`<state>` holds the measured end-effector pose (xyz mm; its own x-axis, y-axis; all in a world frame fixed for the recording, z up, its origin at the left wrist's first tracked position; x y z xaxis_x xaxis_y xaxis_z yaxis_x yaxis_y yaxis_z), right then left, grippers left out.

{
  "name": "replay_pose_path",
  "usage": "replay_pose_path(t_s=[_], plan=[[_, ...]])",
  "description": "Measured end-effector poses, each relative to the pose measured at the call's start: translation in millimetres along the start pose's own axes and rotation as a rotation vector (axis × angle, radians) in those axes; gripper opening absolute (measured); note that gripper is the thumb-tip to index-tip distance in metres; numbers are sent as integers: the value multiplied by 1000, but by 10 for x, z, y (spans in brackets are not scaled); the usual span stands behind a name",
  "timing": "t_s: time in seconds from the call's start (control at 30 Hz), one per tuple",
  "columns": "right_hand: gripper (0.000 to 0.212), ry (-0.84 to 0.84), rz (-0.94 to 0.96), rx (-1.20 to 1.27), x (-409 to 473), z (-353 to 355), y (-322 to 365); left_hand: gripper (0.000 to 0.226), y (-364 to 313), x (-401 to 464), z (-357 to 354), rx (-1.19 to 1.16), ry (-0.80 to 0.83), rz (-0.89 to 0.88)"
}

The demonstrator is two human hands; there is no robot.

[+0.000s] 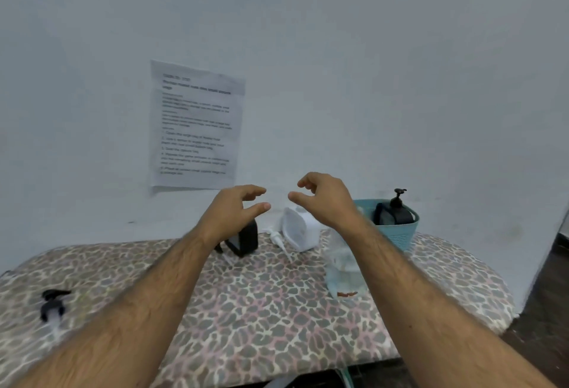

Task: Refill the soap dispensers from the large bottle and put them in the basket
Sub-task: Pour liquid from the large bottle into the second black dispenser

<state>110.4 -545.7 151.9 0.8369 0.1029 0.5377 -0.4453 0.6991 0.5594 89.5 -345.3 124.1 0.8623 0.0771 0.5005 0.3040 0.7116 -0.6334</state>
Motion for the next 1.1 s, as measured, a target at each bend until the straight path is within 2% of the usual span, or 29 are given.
replay_pose_path(t_s=[0.27,0.53,0.7,0.8,0.9,1.0,1.1], plan=[[52,184,-174,123,-219,-1034,-119,47,930,-85,156,19,6,192],[81,179,-324,289,-275,-1776,-373,58,1695,157,-77,-169,-60,403],[88,157,-343,391,-272,-2124,-414,63,1913,341,-172,-215,-99,447],[79,136,-349,457,-264,-2277,-413,68,1986,390,-305,-237,-43,460],[57,85,-337,477,-231,-2395,-413,78,2085,434,-406,-223,-15,443],[43,44,-326,475,-212,-2424,-404,86,2170,458,-459,-235,1,423],[40,18,-342,502,-224,-2397,-406,79,2136,442,-456,-257,12,404]])
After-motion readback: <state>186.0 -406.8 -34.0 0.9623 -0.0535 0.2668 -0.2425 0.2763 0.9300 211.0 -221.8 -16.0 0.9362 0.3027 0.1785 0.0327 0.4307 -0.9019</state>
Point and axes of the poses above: each hand's wrist, its own x-axis towards the middle knuckle, its own z-axis out of the back of the hand, y = z × x, the point moved 7 cm from there along x, towards the middle knuckle, and after that the axes turned 8 degrees about -y, right-handed, at the moved point
